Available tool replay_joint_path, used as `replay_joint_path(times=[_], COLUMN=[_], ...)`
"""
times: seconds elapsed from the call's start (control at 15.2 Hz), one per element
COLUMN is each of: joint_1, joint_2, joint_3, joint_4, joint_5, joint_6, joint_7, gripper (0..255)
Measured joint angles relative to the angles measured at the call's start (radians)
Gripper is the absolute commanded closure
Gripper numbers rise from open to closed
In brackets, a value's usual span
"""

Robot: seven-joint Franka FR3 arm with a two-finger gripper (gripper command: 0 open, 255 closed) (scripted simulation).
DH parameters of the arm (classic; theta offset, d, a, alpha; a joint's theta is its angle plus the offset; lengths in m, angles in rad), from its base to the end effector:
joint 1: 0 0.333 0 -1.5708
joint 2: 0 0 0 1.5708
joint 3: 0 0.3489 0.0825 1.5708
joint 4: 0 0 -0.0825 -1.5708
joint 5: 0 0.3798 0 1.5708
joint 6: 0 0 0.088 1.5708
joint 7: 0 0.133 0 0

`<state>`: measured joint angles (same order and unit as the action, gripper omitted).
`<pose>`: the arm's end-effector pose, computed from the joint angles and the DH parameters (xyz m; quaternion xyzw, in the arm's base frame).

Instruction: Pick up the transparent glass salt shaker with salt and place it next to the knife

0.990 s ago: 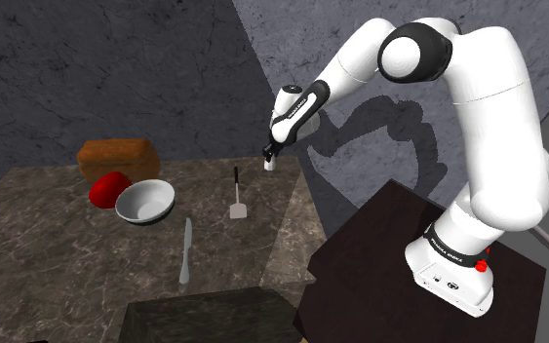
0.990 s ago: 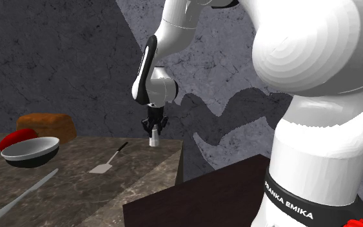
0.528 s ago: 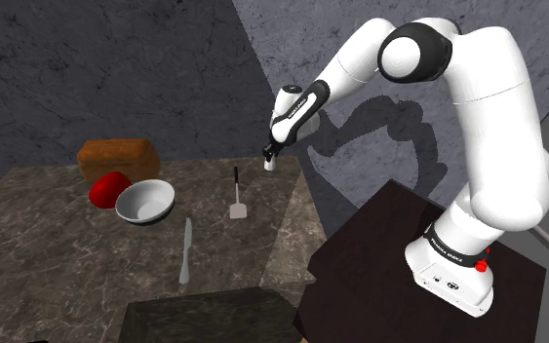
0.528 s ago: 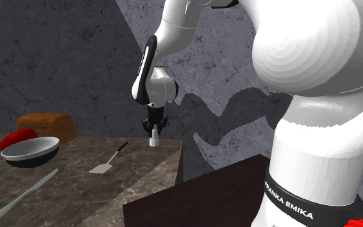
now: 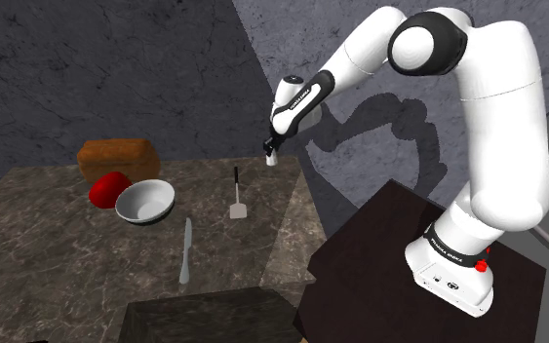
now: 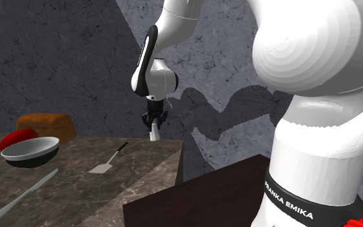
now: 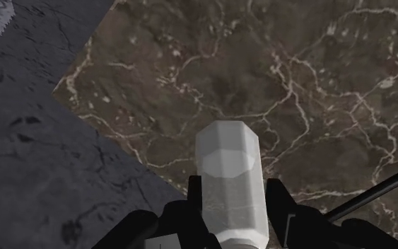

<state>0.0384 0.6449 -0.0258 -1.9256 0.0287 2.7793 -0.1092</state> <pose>0.6640 0.0084 0.1756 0.9932 0.0511 0.1042 0.0060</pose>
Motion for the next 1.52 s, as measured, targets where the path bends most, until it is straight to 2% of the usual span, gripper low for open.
replay_joint_path(times=[1.52], joint_1=[0.006], joint_2=[-0.234], joint_3=[-0.01], joint_4=[-0.016], joint_5=[-0.01], joint_6=[-0.219], joint_7=[0.005], gripper=[255])
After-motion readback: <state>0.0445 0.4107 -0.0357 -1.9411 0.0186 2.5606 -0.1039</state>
